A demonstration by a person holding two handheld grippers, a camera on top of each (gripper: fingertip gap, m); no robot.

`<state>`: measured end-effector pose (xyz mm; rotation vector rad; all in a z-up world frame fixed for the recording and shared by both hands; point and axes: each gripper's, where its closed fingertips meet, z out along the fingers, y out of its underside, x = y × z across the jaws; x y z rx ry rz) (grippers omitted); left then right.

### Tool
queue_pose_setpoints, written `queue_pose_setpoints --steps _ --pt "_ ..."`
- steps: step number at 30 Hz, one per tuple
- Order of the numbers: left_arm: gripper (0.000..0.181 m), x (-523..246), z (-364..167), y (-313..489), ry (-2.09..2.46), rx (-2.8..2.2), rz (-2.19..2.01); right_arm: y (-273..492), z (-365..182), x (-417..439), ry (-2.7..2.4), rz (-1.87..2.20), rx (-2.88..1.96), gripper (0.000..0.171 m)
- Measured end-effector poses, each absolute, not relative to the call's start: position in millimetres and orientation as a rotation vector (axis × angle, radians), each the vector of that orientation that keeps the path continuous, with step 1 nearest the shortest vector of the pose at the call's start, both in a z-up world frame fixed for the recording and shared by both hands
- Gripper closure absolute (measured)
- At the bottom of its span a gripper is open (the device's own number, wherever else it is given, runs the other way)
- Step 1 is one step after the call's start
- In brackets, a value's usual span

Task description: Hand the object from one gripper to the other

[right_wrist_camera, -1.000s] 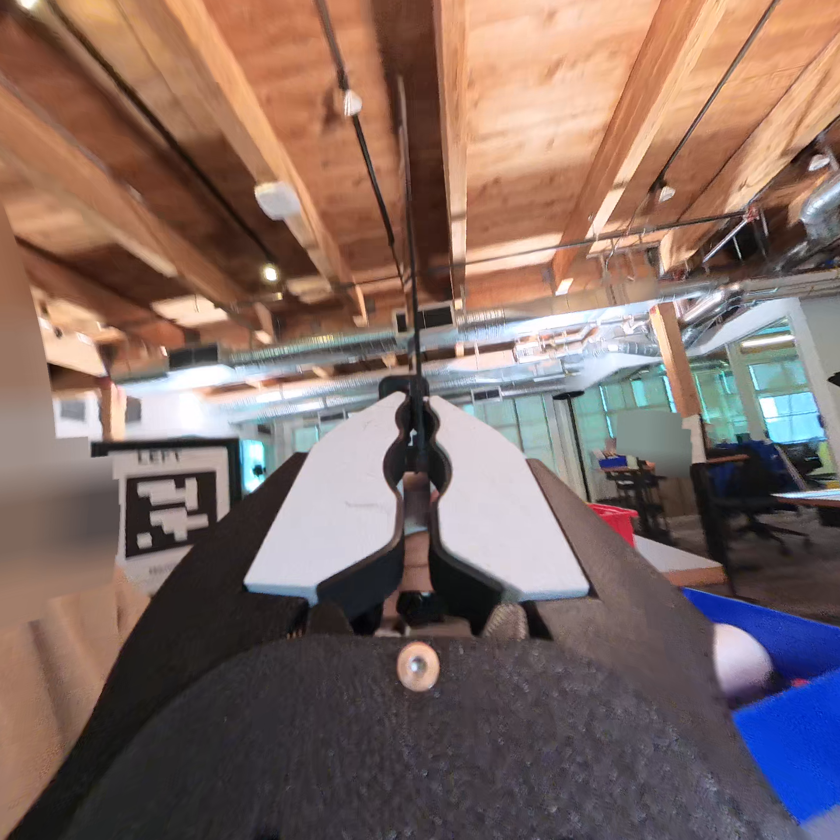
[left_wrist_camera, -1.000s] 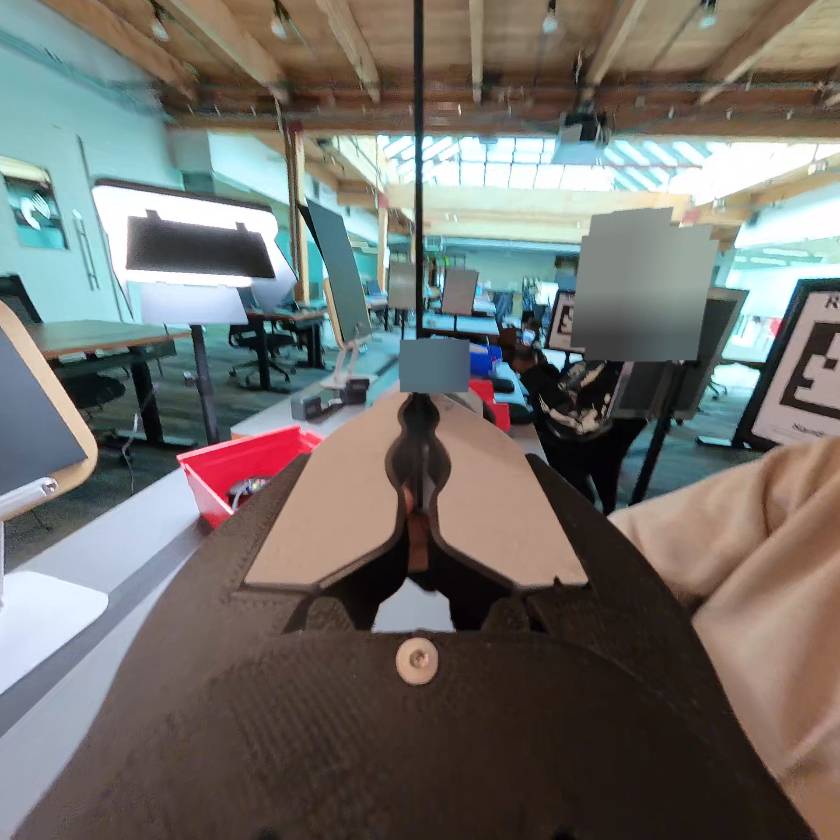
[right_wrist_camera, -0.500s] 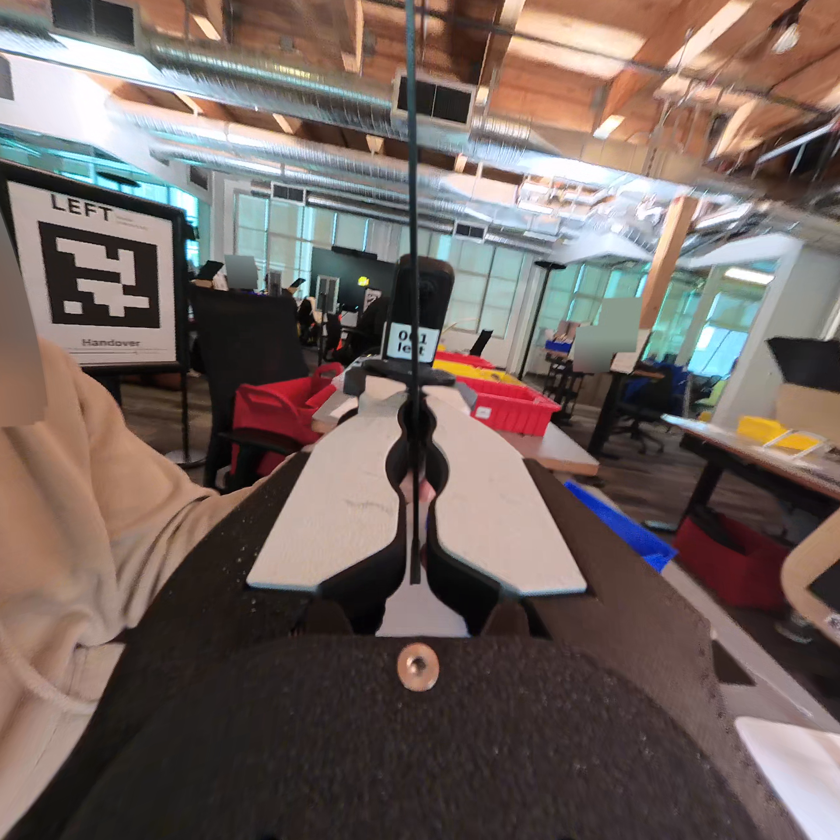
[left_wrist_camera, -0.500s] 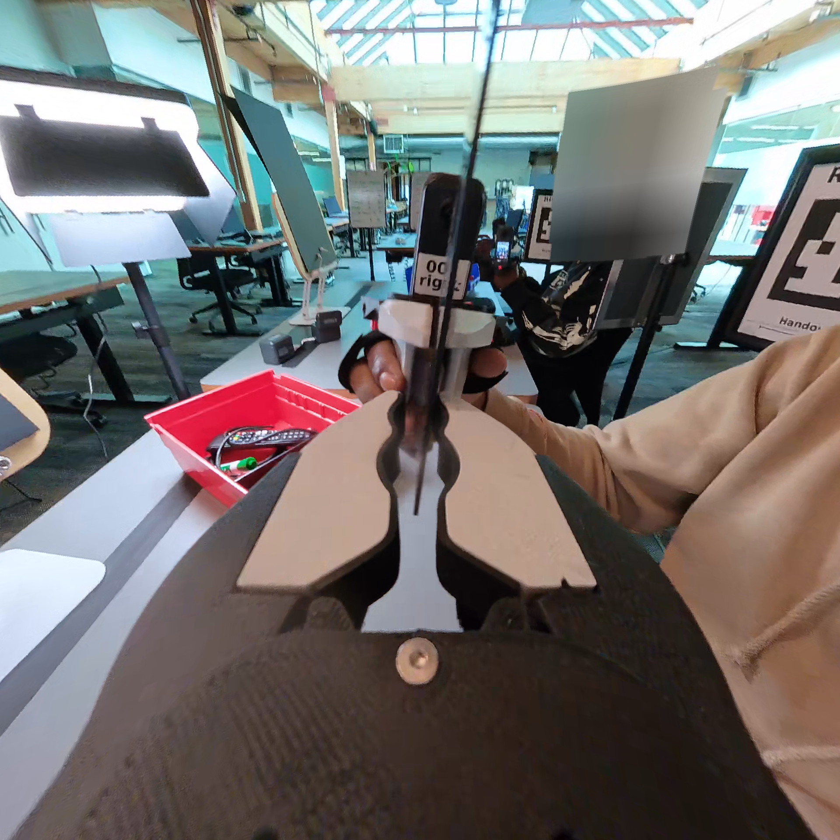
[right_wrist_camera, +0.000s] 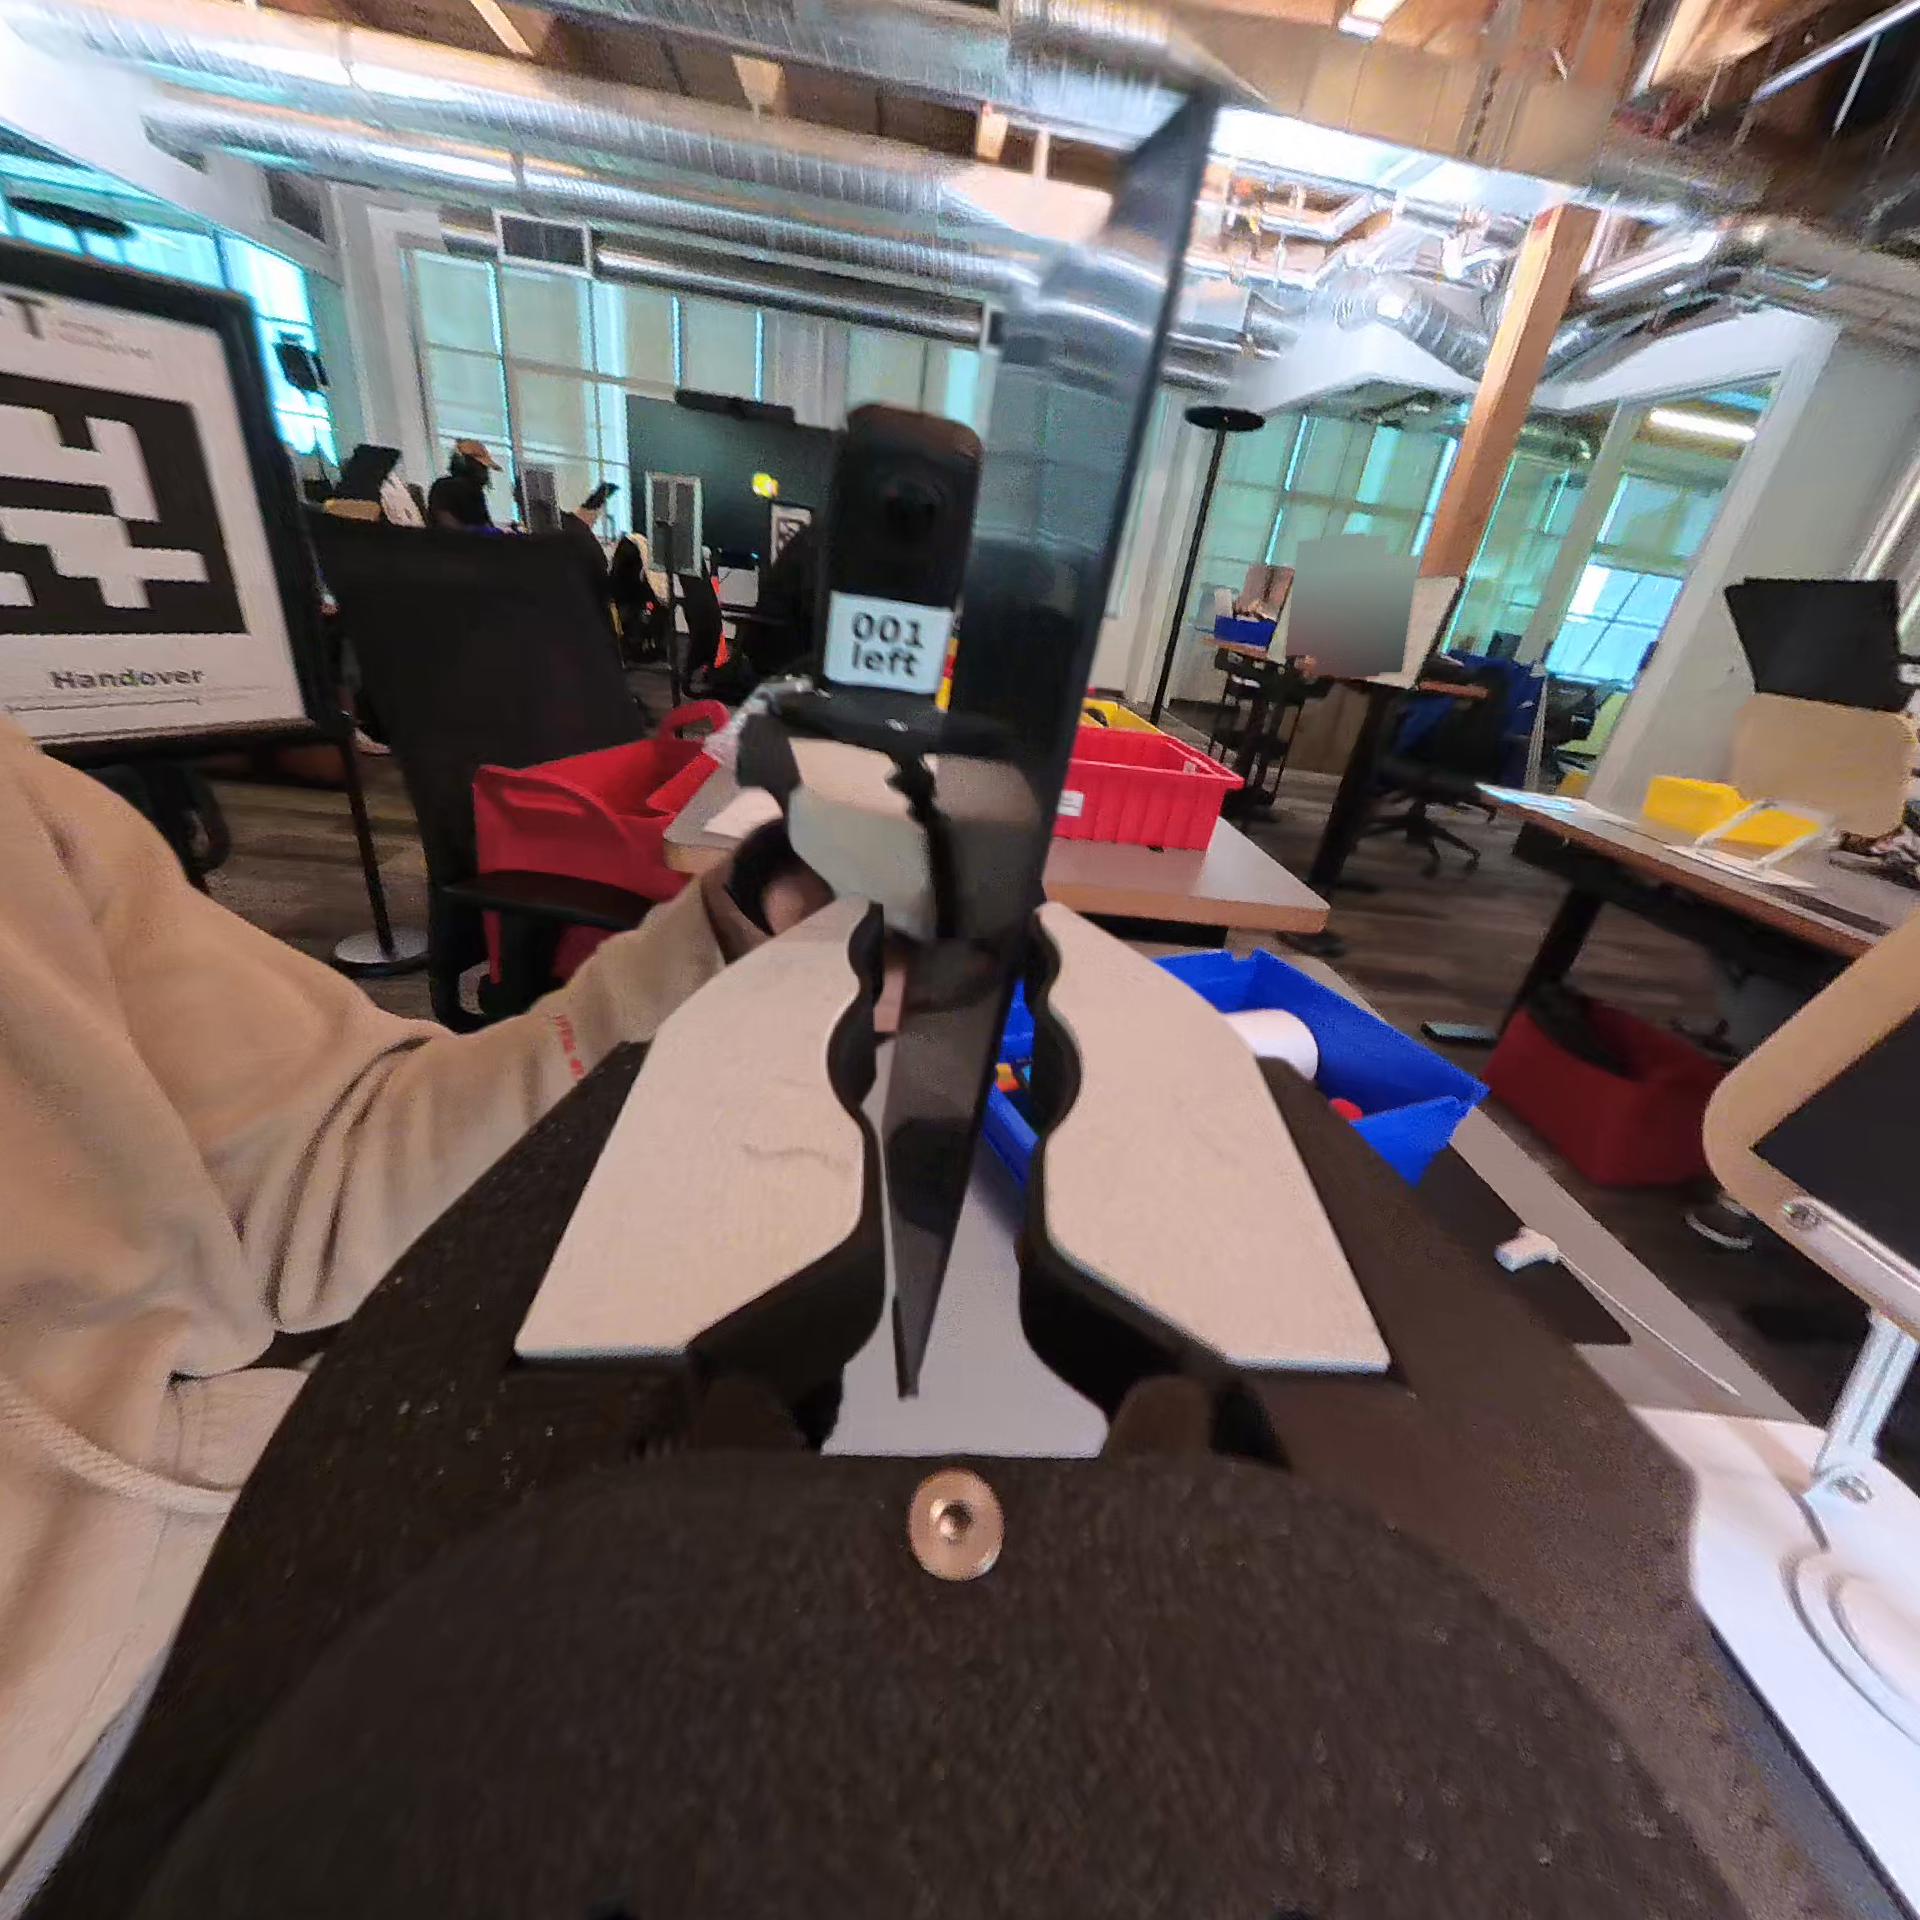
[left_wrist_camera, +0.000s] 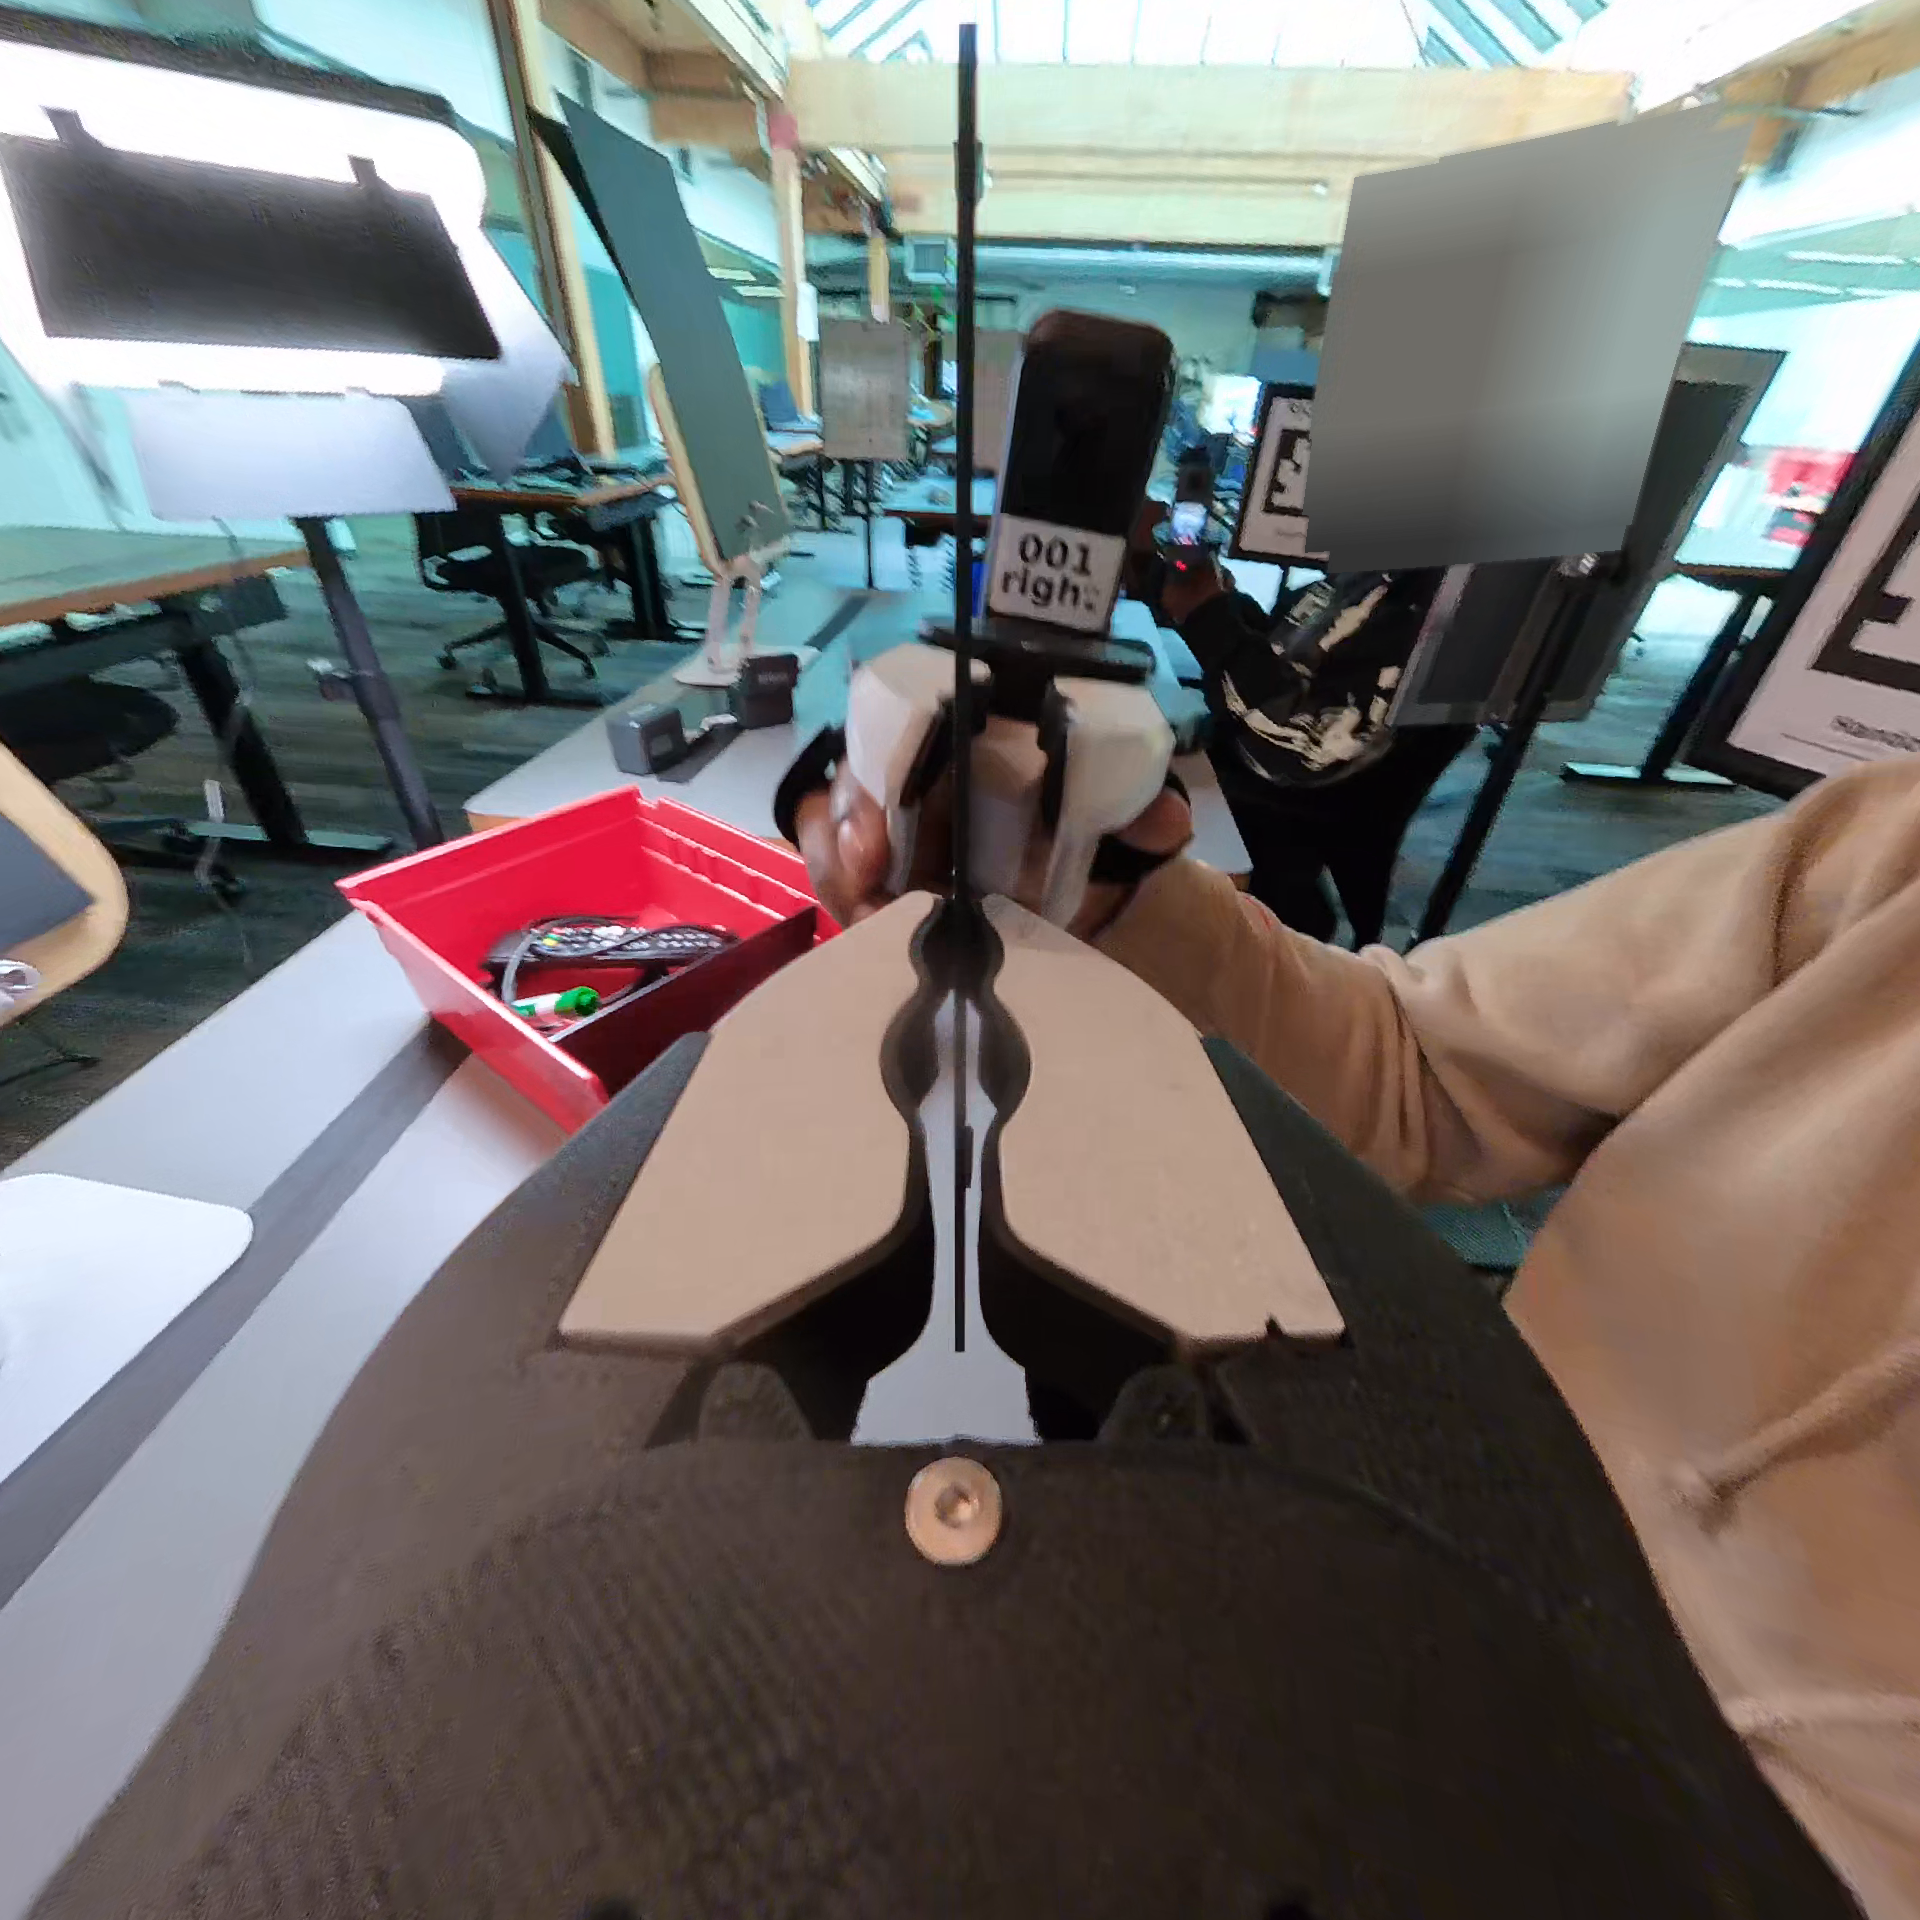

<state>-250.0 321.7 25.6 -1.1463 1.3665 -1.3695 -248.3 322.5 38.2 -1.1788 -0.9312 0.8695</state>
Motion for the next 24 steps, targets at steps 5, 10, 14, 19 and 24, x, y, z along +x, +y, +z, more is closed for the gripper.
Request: queue_pose_setpoints --steps 5,10,14,19,24 --pt "0.179 -245 15 309 1.468 -1.120 -1.389 309 43 -245 -0.972 0.920 -1.138 0.170" --pt "0.169 -251 37 308 1.349 -1.025 -1.428 309 21 -254 -1.087 0.872 -1.211 0.170" --pt "0.179 -251 33 306 1.394 -1.041 -1.384 311 12 -258 -1.108 0.910 -1.251 0.170" --pt "0.179 -245 13 303 1.506 -1.106 -1.385 305 33 -250 -1.041 0.918 -1.159 0.165" --pt "0.167 -248 27 304 1.423 -1.043 -1.411 304 27 -250 -1.079 0.900 -1.180 0.170"
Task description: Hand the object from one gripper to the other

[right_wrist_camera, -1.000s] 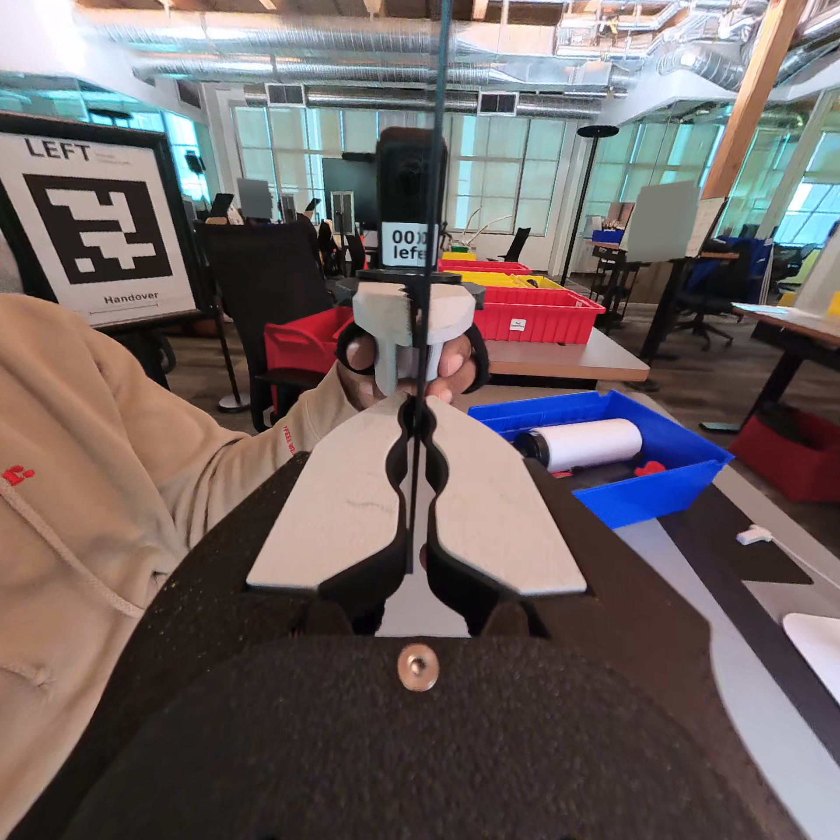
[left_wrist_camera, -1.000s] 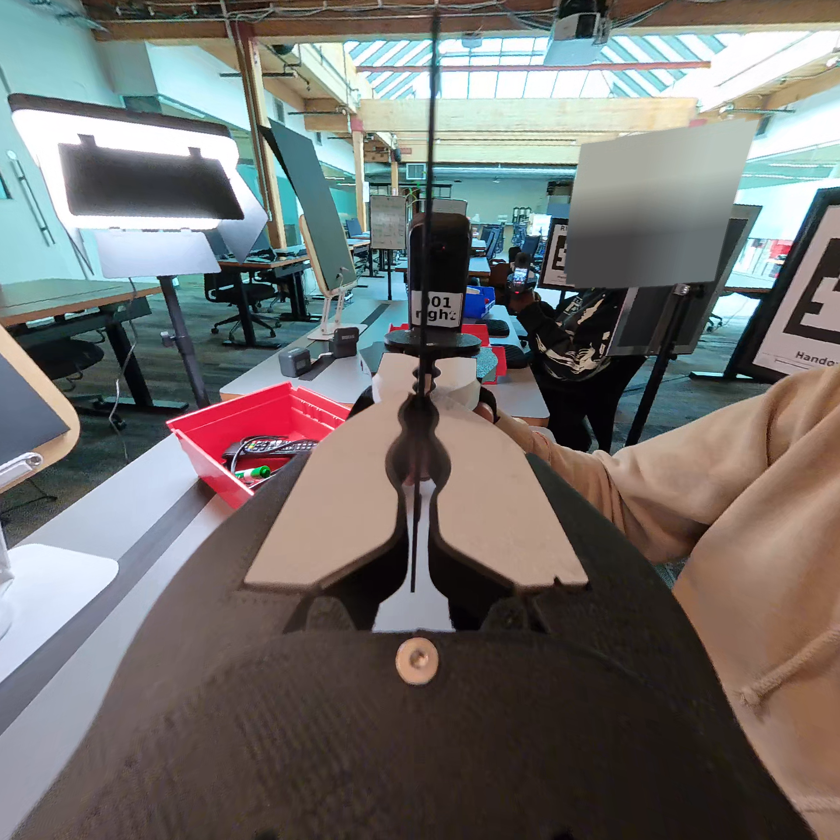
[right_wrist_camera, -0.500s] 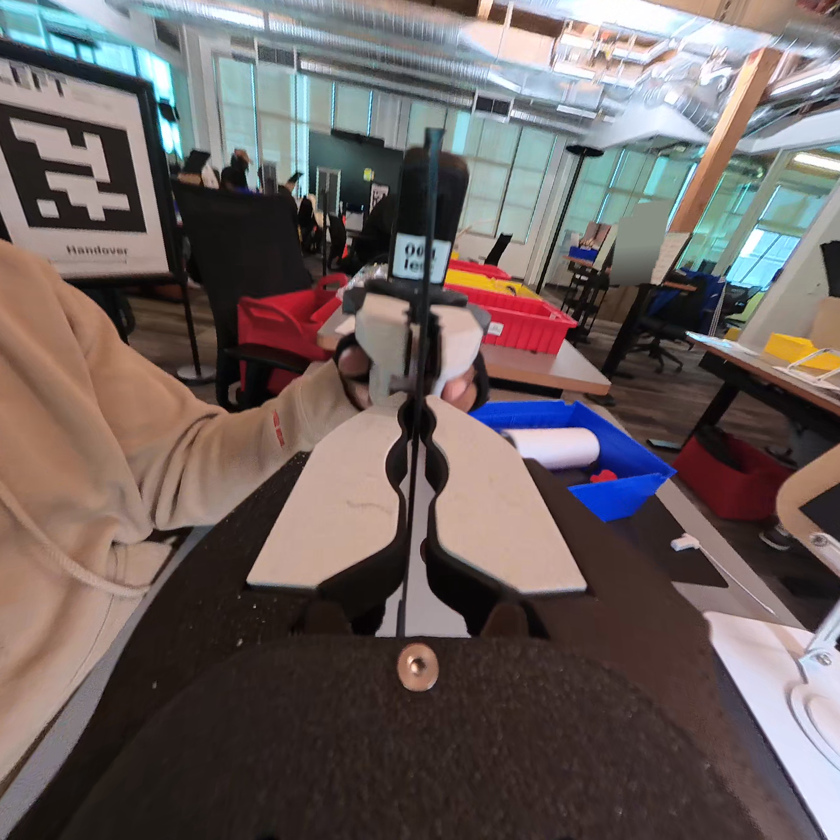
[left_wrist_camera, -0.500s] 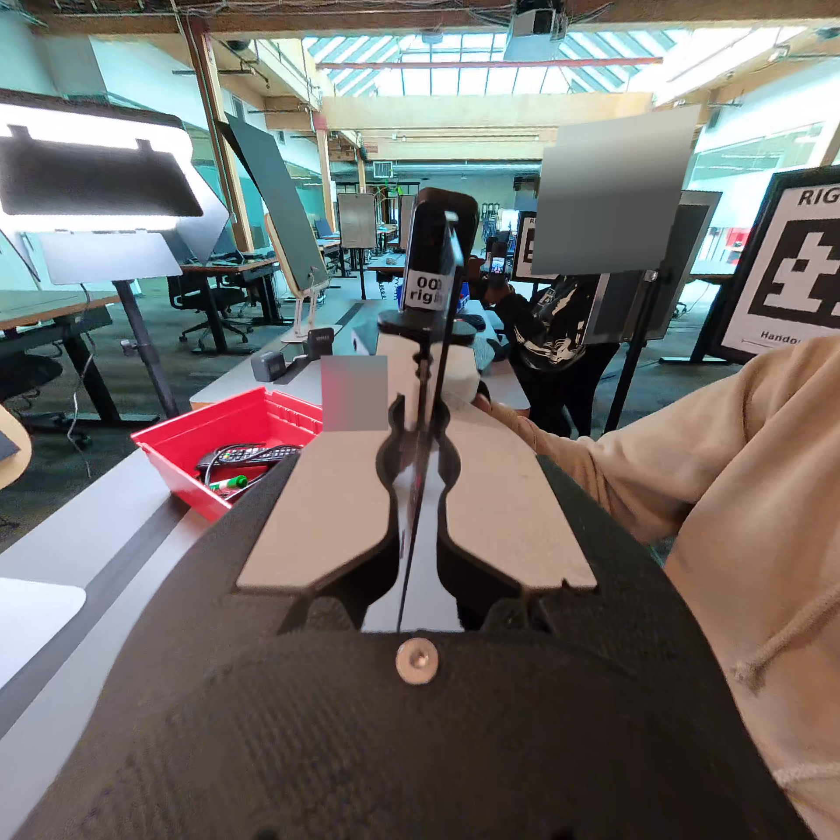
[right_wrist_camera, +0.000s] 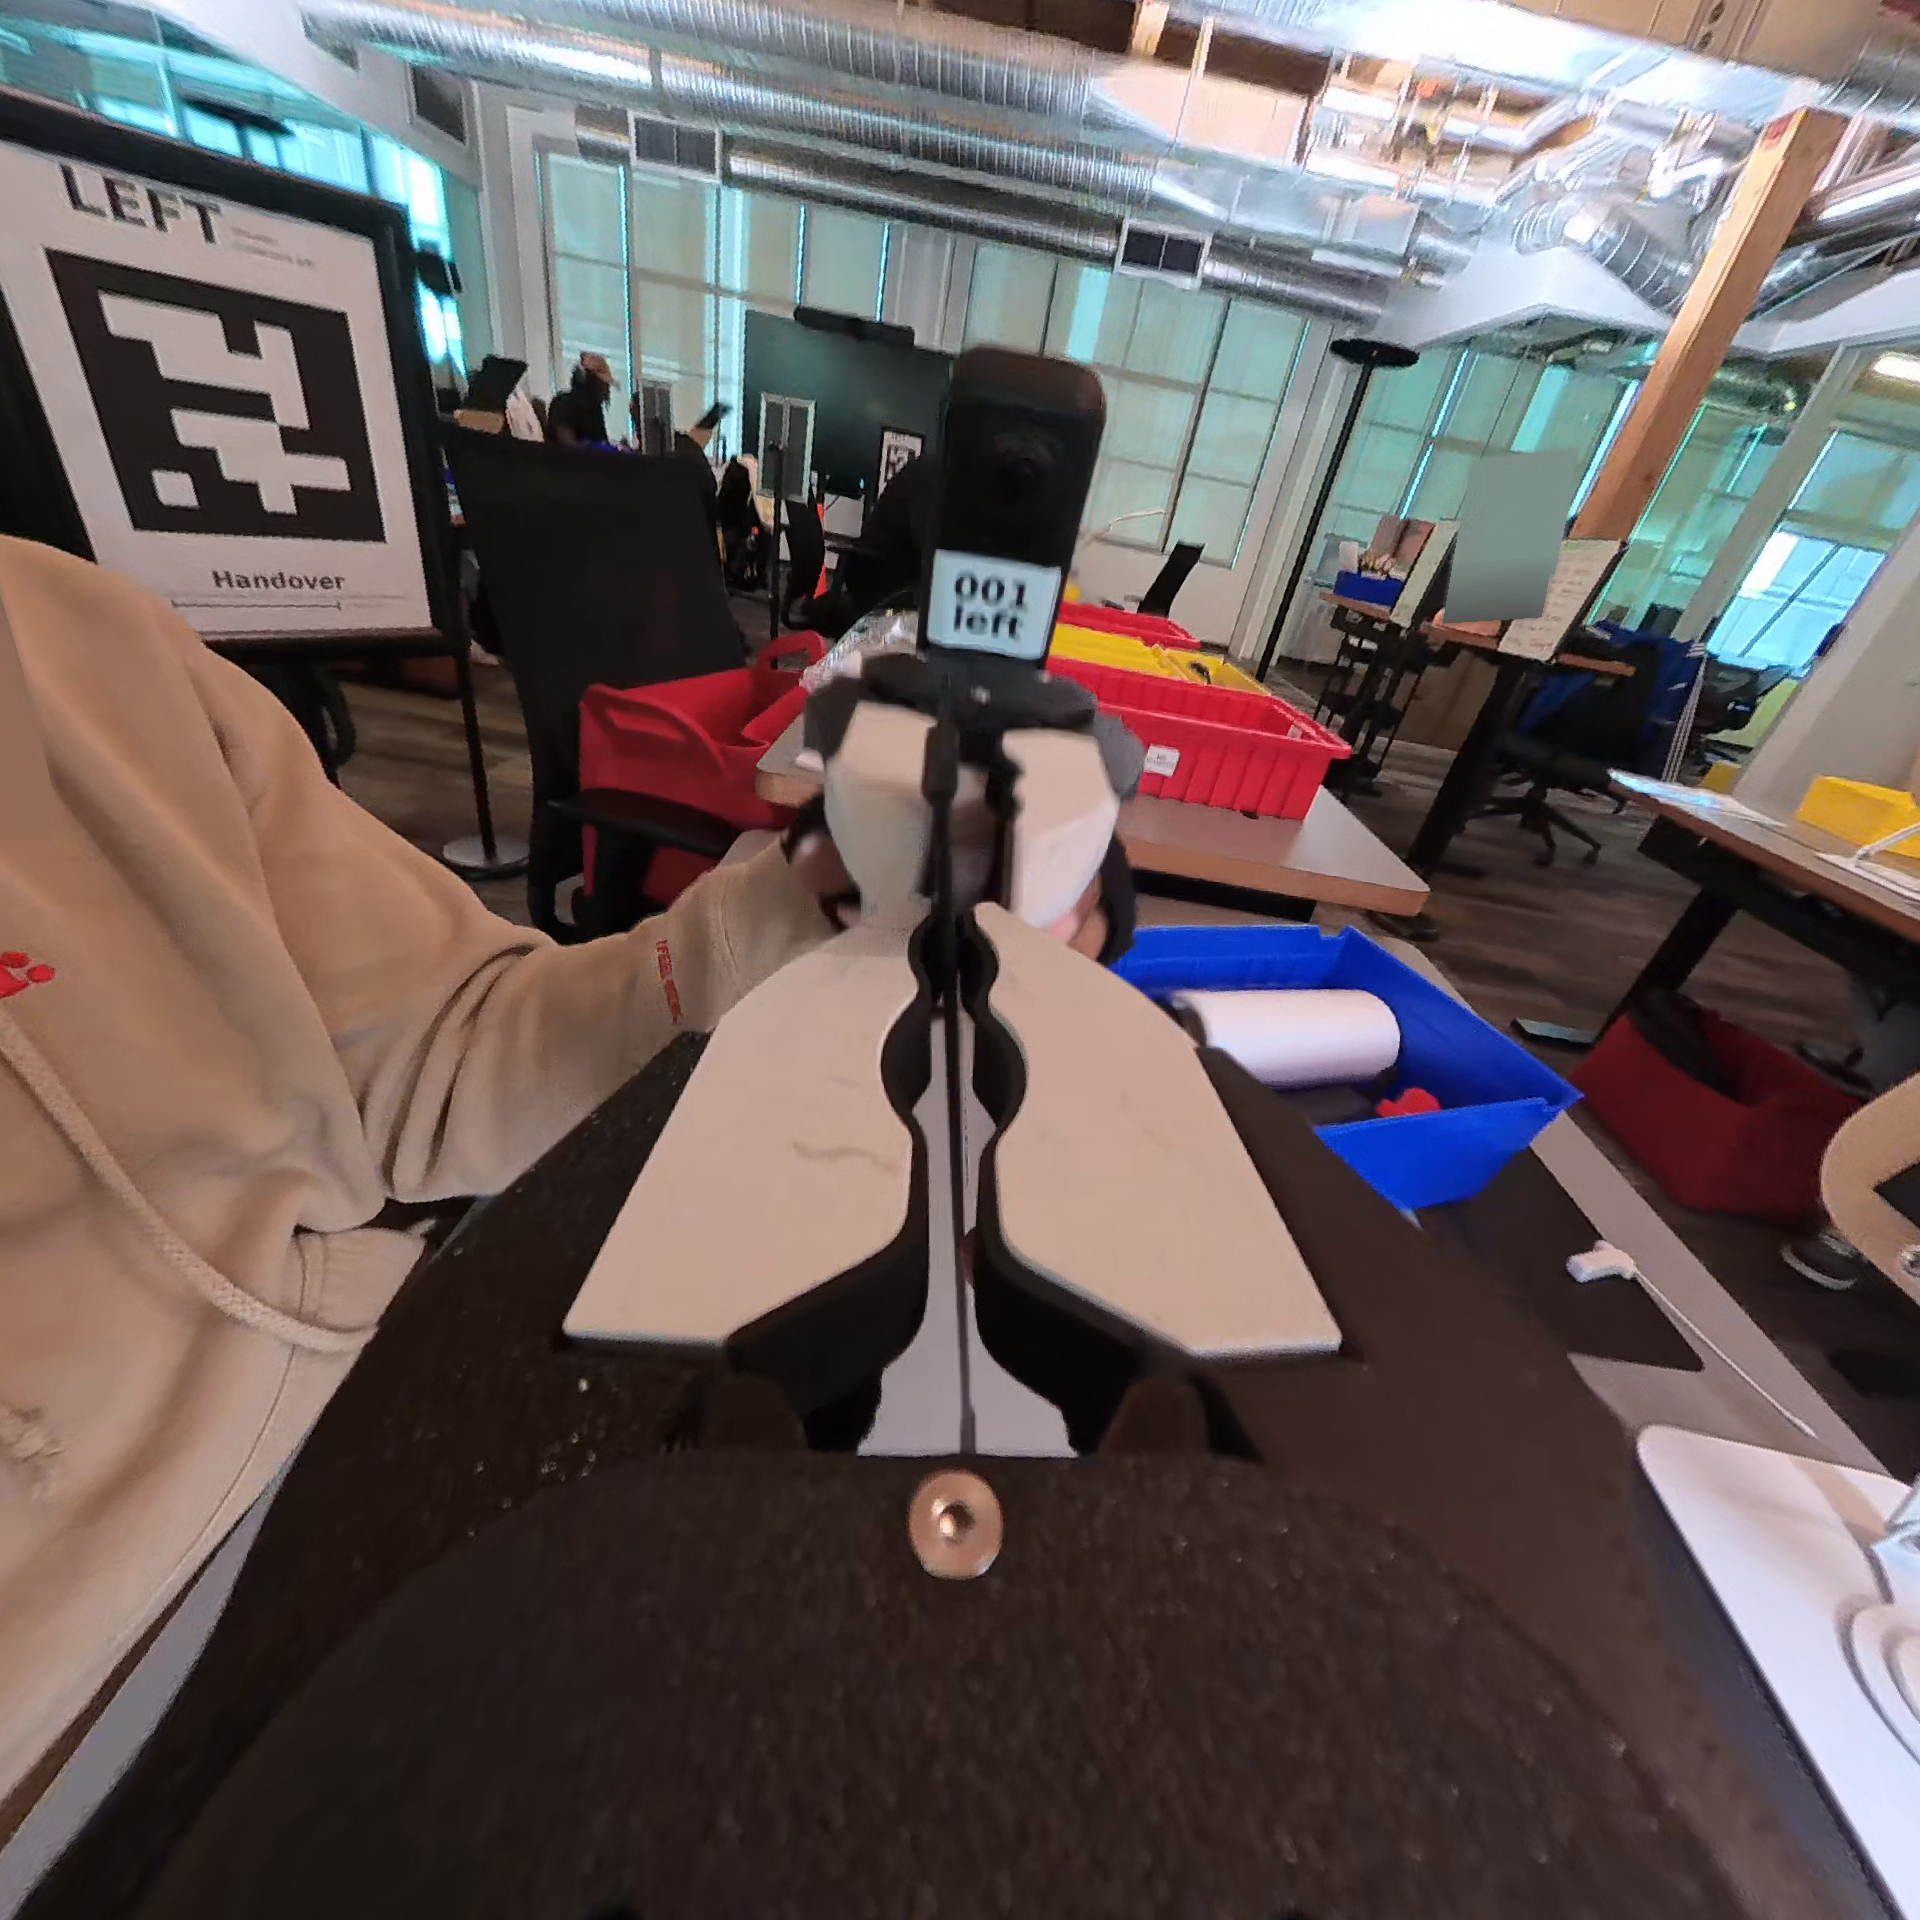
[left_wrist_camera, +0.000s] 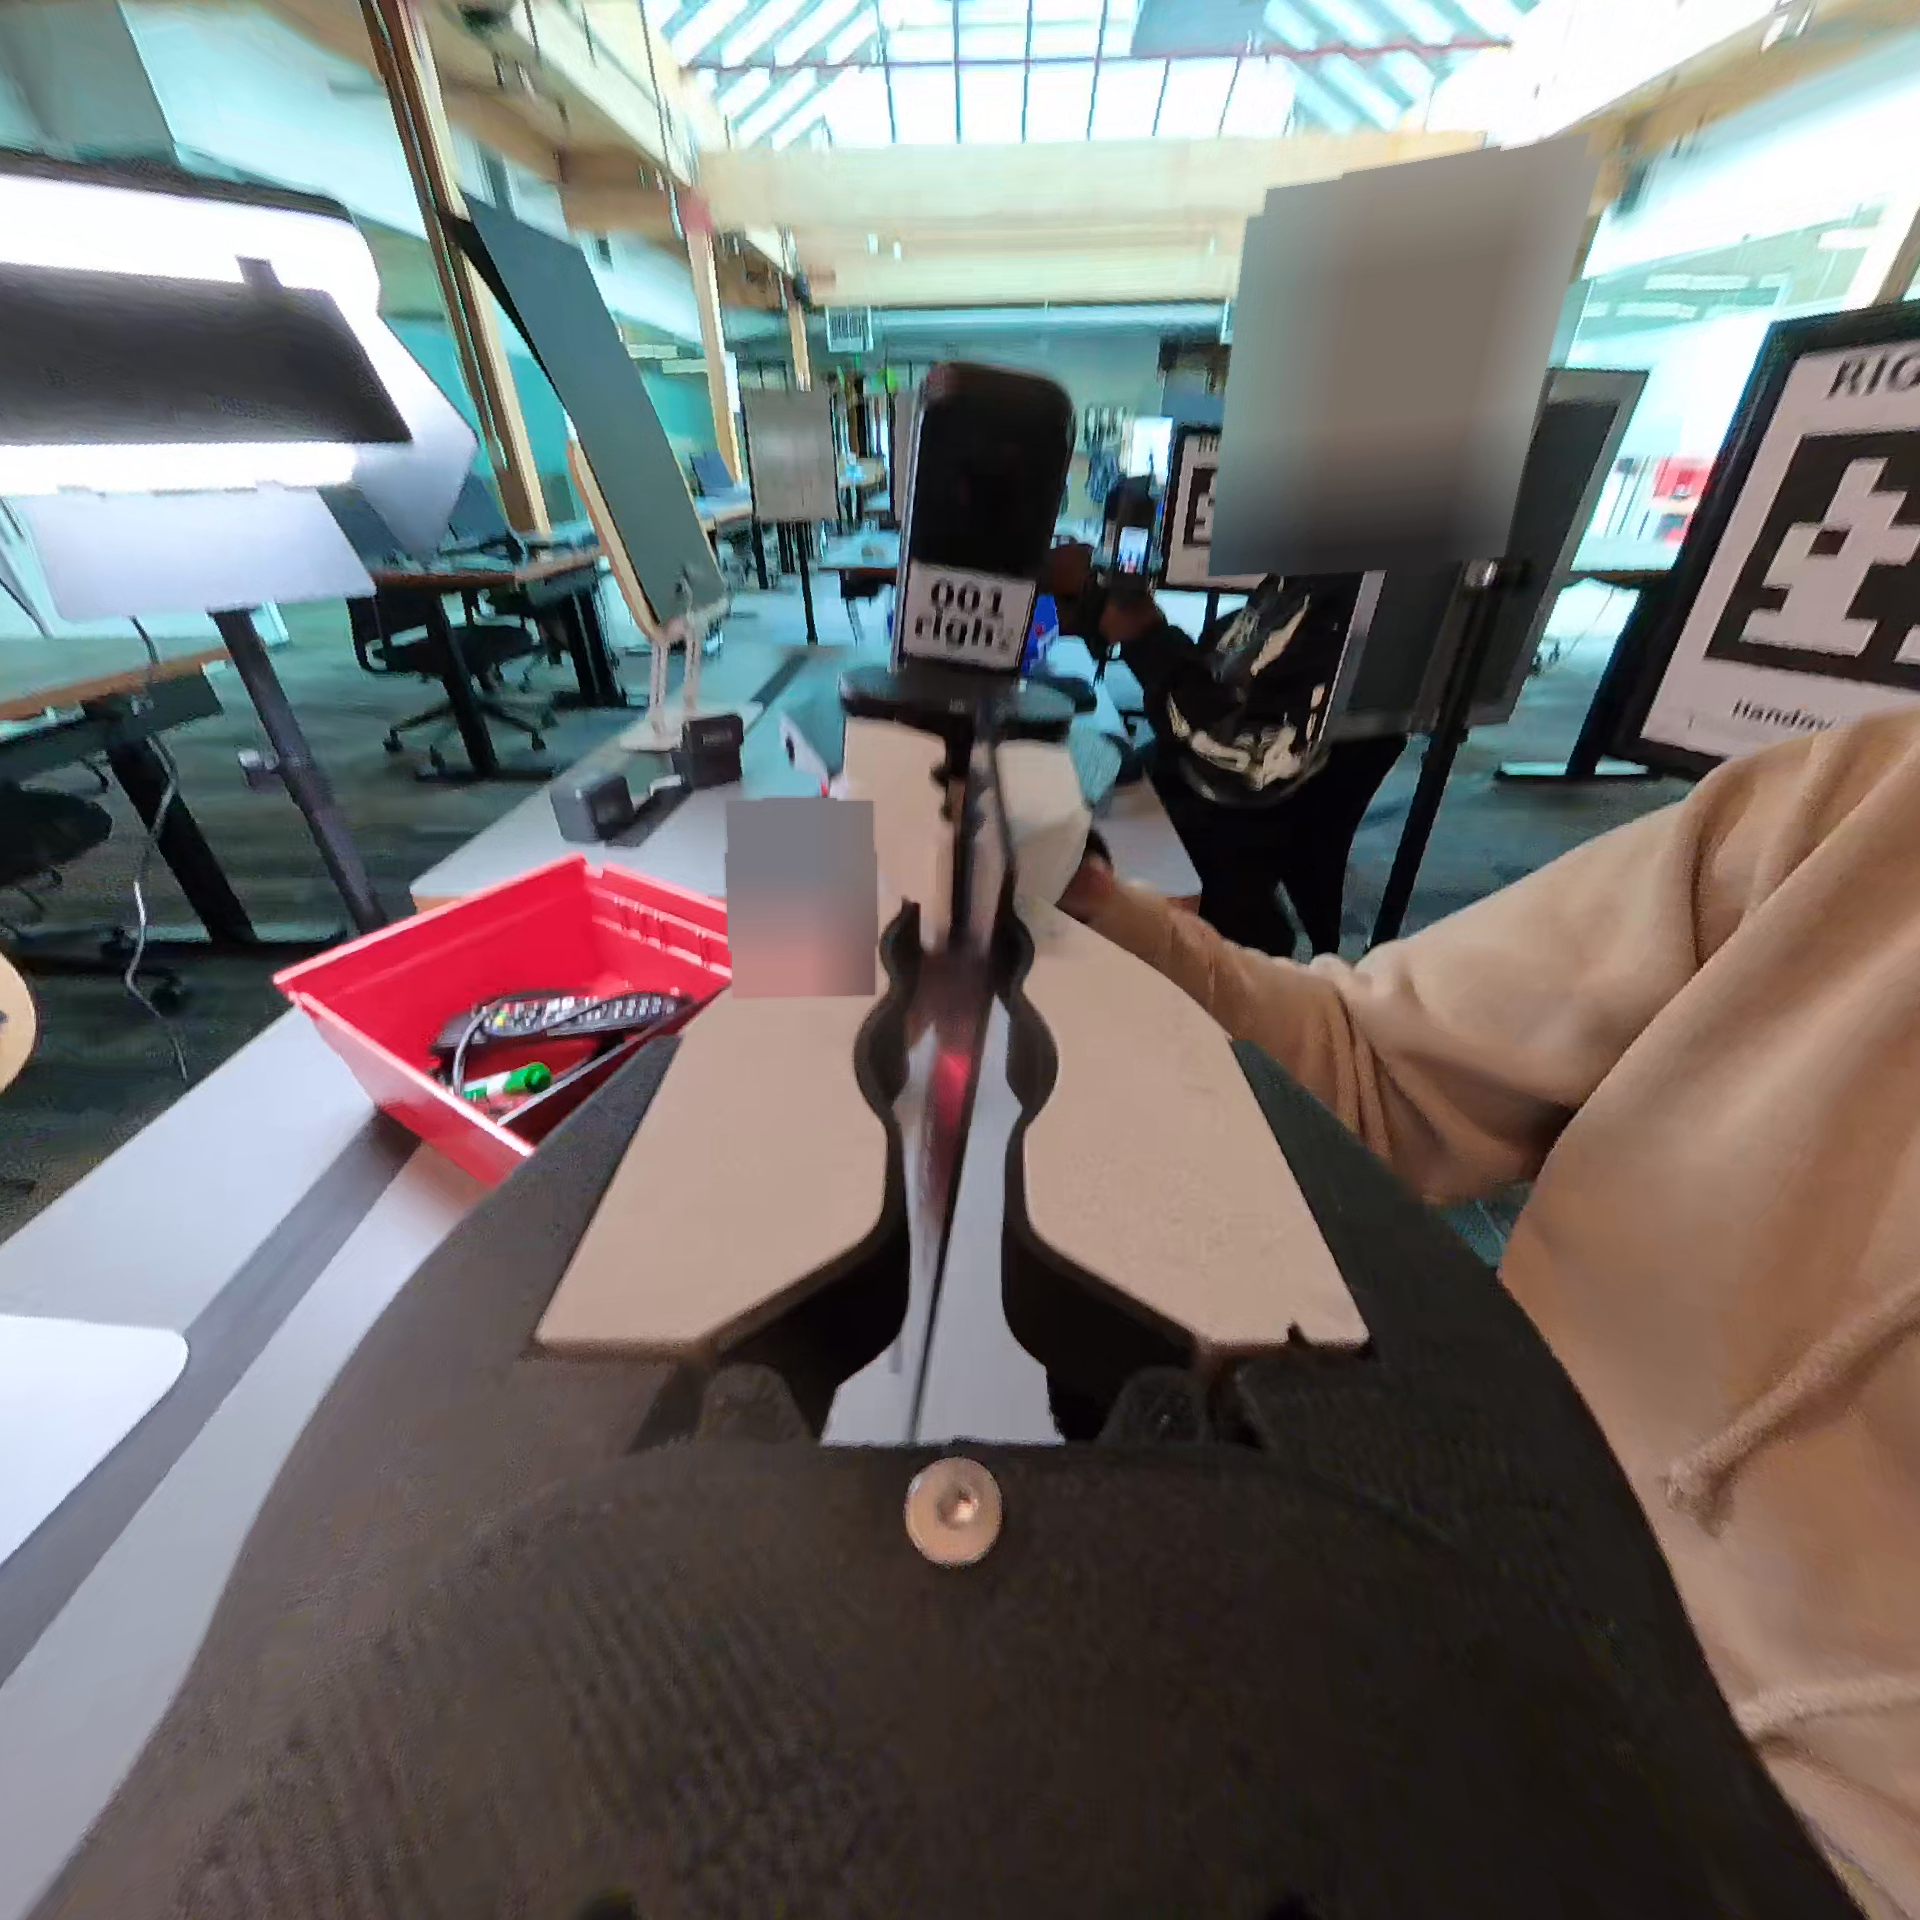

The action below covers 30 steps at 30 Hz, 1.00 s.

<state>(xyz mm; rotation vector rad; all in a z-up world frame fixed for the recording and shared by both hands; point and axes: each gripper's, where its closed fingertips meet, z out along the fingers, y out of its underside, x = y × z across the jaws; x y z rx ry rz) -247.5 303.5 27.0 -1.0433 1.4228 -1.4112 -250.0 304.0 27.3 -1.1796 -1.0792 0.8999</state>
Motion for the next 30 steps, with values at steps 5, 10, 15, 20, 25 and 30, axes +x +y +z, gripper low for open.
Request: queue_pose_setpoints --steps 5,10,15,20,25,30 --pt "0.179 -252 36 311 1.362 -1.056 -1.368 313 13 -255 -1.096 0.887 -1.252 0.169" --pt "0.179 -248 49 351 1.071 -1.164 -1.314 357 26 -233 -0.844 0.527 -1.305 0.141" --pt "0.180 -238 49 369 0.910 -1.231 -1.114 388 17 -229 -0.704 0.214 -1.434 0.079" --pt "0.179 -236 51 373 0.830 -1.240 -0.942 398 12 -231 -0.638 0.123 -1.469 0.074" --pt "0.179 -239 56 375 0.790 -1.203 -0.963 394 4 -234 -0.700 0.153 -1.527 0.072" --pt "0.178 -233 56 368 0.787 -1.185 -1.026 402 -7 -244 -0.683 0.083 -1.556 0.071"
